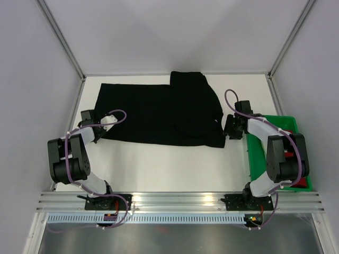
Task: Roll the t-shirts
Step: Fold the tshirt
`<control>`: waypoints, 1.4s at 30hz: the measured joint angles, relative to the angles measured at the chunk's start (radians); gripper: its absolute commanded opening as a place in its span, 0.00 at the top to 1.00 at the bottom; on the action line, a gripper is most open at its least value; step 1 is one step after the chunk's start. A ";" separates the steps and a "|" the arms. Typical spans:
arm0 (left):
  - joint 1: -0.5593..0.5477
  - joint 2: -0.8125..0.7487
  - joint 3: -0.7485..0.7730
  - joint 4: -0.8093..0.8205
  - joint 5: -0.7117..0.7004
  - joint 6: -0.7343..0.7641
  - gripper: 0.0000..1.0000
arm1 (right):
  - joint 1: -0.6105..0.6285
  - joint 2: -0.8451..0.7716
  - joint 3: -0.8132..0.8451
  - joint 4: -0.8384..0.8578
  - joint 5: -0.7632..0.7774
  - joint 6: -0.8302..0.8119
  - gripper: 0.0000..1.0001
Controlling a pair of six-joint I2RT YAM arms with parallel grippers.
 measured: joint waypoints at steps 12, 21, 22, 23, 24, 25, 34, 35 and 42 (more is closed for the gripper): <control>0.000 -0.024 -0.017 -0.020 0.000 0.000 0.98 | 0.023 -0.146 -0.201 0.055 -0.123 0.069 0.62; 0.002 -0.113 -0.084 -0.073 0.001 0.013 0.98 | 0.023 -0.179 -0.258 0.118 -0.115 0.109 1.00; 0.003 -0.134 -0.093 -0.094 0.002 0.018 0.98 | 0.023 -0.202 -0.270 0.105 -0.106 0.110 1.00; 0.004 -0.158 -0.103 -0.119 0.003 0.023 0.98 | 0.023 -0.226 -0.281 0.087 -0.100 0.113 1.00; 0.005 -0.183 -0.112 -0.146 0.006 0.030 0.98 | 0.023 -0.253 -0.291 0.066 -0.097 0.117 1.00; 0.006 -0.209 -0.118 -0.174 0.008 0.037 0.98 | 0.023 -0.282 -0.299 0.045 -0.095 0.122 1.00; 0.037 -0.362 -0.152 -0.367 -0.009 0.127 0.98 | 0.049 -0.507 -0.312 -0.183 -0.071 0.180 1.00; 0.045 -0.376 -0.158 -0.386 -0.015 0.142 0.98 | 0.051 -0.520 -0.307 -0.214 -0.065 0.183 1.00; 0.077 -0.399 -0.162 -0.483 -0.037 0.201 0.86 | 0.062 -0.661 -0.293 -0.409 -0.029 0.205 0.69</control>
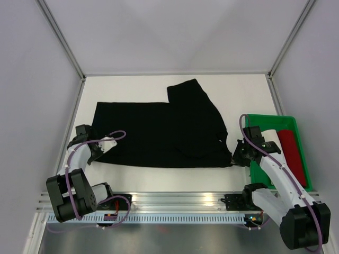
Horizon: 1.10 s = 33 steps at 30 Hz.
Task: Roll the t-shirts
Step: Fold the tshirt
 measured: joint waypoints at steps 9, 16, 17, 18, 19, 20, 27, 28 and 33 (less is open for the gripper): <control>0.006 0.009 0.015 -0.069 -0.063 0.026 0.40 | 0.013 0.023 0.047 -0.105 0.087 -0.007 0.49; -0.186 0.010 0.349 -0.126 0.084 -0.169 0.47 | 0.012 0.195 0.180 0.087 0.053 -0.074 0.61; -0.281 0.008 0.395 -0.107 0.121 -0.216 0.47 | 0.012 0.248 0.180 0.127 0.033 -0.085 0.62; -0.369 0.007 0.421 -0.090 0.138 -0.251 0.46 | 0.012 0.300 0.180 0.157 0.009 -0.095 0.62; -0.482 0.005 0.439 -0.065 0.157 -0.300 0.46 | 0.012 0.343 0.176 0.187 -0.013 -0.106 0.62; -0.593 0.006 0.444 -0.041 0.180 -0.345 0.46 | 0.012 0.372 0.171 0.213 -0.031 -0.115 0.62; -1.143 0.144 0.442 0.053 0.198 -0.524 0.40 | 0.012 0.393 0.163 0.309 -0.076 -0.177 0.61; -1.209 0.187 0.439 0.087 0.182 -0.529 0.40 | 0.012 0.393 0.163 0.316 -0.076 -0.187 0.61; -1.420 0.349 0.406 0.254 0.092 -0.502 0.41 | 0.006 0.394 0.163 0.327 -0.075 -0.224 0.60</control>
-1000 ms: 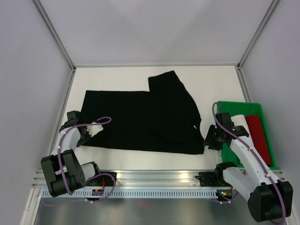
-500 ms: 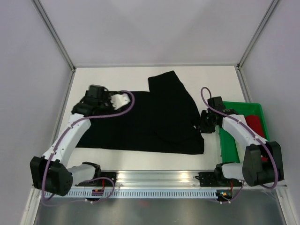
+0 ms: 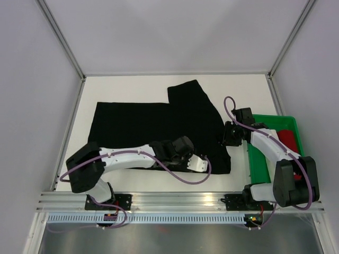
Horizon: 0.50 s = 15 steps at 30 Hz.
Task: Roll the t-shirts
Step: Fold the tshirt
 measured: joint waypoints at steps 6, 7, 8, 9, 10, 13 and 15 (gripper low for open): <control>-0.069 0.121 -0.031 0.152 -0.082 0.077 0.43 | -0.014 0.011 0.000 0.006 -0.001 -0.020 0.59; -0.068 0.127 -0.035 0.169 -0.092 0.089 0.43 | -0.015 0.011 0.000 0.008 -0.001 -0.021 0.58; -0.068 0.131 -0.039 0.187 -0.099 0.100 0.43 | -0.016 0.011 0.000 0.012 -0.001 -0.023 0.58; -0.068 0.137 -0.042 0.207 -0.106 0.111 0.43 | -0.016 0.011 0.000 0.014 0.000 -0.024 0.58; -0.068 0.145 -0.045 0.222 -0.116 0.119 0.43 | -0.016 0.011 0.000 0.016 -0.001 -0.027 0.58; -0.068 0.178 -0.047 0.257 -0.136 0.137 0.44 | -0.017 0.016 0.000 0.019 0.000 -0.031 0.57; -0.069 0.198 -0.047 0.269 -0.145 0.142 0.45 | -0.021 0.025 0.000 0.020 0.001 -0.034 0.55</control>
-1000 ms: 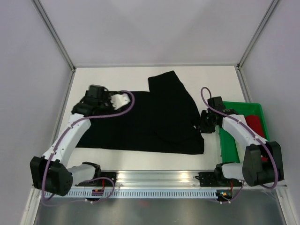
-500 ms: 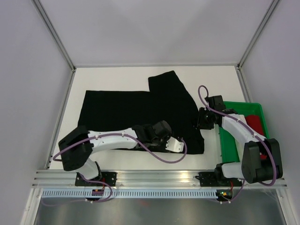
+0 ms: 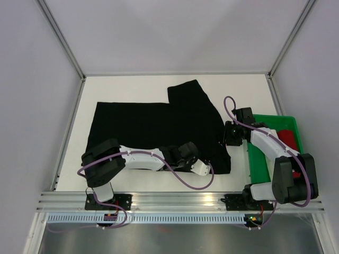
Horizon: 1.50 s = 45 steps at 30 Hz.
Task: Roll the t-shirts
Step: Fold the tshirt
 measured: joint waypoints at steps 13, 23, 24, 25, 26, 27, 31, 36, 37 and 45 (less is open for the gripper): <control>0.000 0.014 0.000 0.056 -0.036 0.000 0.65 | -0.007 0.020 -0.003 0.001 0.051 -0.003 0.53; -0.001 0.014 0.000 0.064 -0.057 -0.017 0.77 | -0.007 0.093 -0.032 0.048 -0.017 0.010 0.85; -0.001 0.014 0.000 0.069 -0.060 -0.021 0.78 | -0.007 0.093 -0.032 0.049 -0.023 0.011 0.88; -0.001 0.014 0.000 0.077 -0.061 -0.026 0.82 | -0.007 0.093 -0.032 0.051 -0.026 0.013 0.93; 0.000 0.014 0.000 0.083 -0.062 -0.031 0.89 | -0.007 0.093 -0.032 0.054 -0.028 0.015 0.99; 0.001 0.014 0.000 0.085 -0.063 -0.035 0.92 | -0.007 0.093 -0.032 0.054 -0.028 0.013 1.00; 0.008 0.014 0.000 0.089 -0.066 -0.053 0.98 | -0.007 0.086 -0.032 0.055 -0.028 0.020 1.00; 0.036 0.014 0.000 0.090 -0.061 -0.087 0.98 | -0.007 0.085 -0.012 0.042 -0.031 0.023 1.00; 0.047 0.012 0.000 0.090 -0.056 -0.099 0.98 | -0.007 0.085 -0.001 0.039 -0.033 0.023 1.00; 0.164 0.003 0.010 0.090 0.029 -0.208 0.97 | -0.007 0.117 0.100 0.058 -0.065 0.054 1.00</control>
